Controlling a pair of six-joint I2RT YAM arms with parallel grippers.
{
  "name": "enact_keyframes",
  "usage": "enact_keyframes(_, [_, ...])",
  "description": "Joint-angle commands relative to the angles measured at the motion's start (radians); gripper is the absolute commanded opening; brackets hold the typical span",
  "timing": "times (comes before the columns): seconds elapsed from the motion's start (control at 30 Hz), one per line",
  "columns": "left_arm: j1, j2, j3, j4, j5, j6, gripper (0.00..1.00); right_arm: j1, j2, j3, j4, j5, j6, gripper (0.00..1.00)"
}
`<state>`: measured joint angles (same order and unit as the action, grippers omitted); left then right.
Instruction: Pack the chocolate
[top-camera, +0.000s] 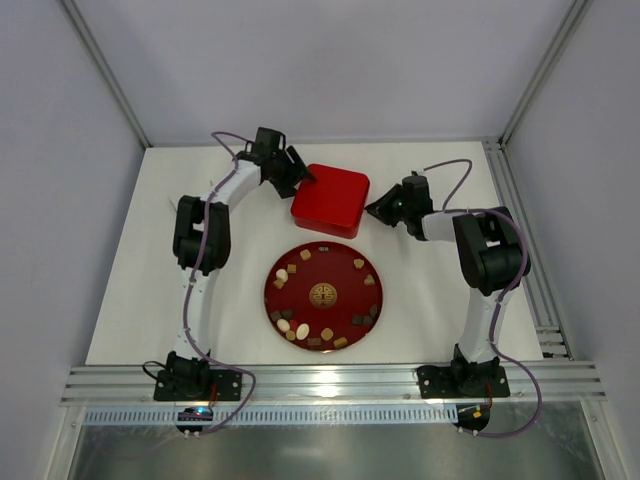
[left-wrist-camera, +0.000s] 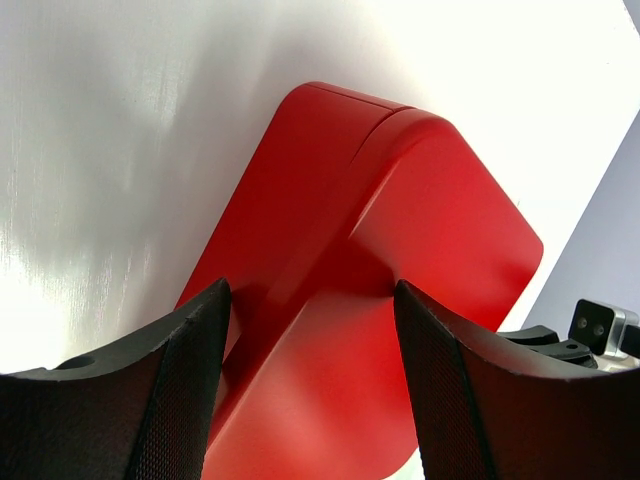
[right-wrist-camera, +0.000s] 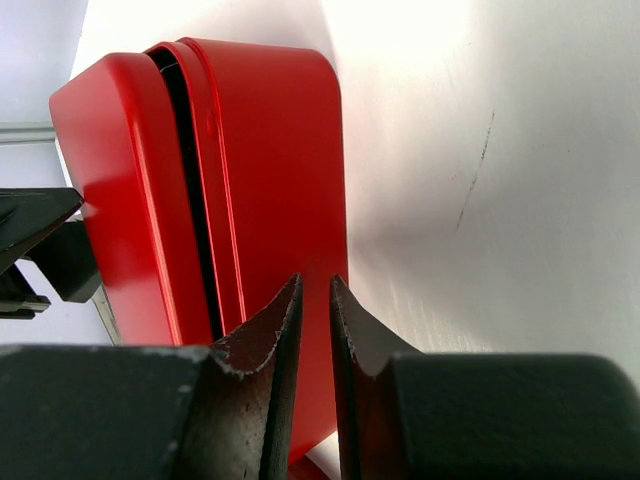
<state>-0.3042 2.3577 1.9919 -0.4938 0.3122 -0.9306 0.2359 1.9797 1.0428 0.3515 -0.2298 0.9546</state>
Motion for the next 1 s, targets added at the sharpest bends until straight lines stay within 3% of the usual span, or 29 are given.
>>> enact_keyframes(0.0, [-0.049,0.018,0.044,-0.038,0.048,0.007,0.65,0.046,-0.010,0.059,0.026,-0.026,-0.025,0.20])
enact_keyframes(0.97, [-0.084,0.066,0.174,-0.120,0.019,0.035,0.64,0.080,0.004,0.114,-0.057,-0.016,-0.080,0.20])
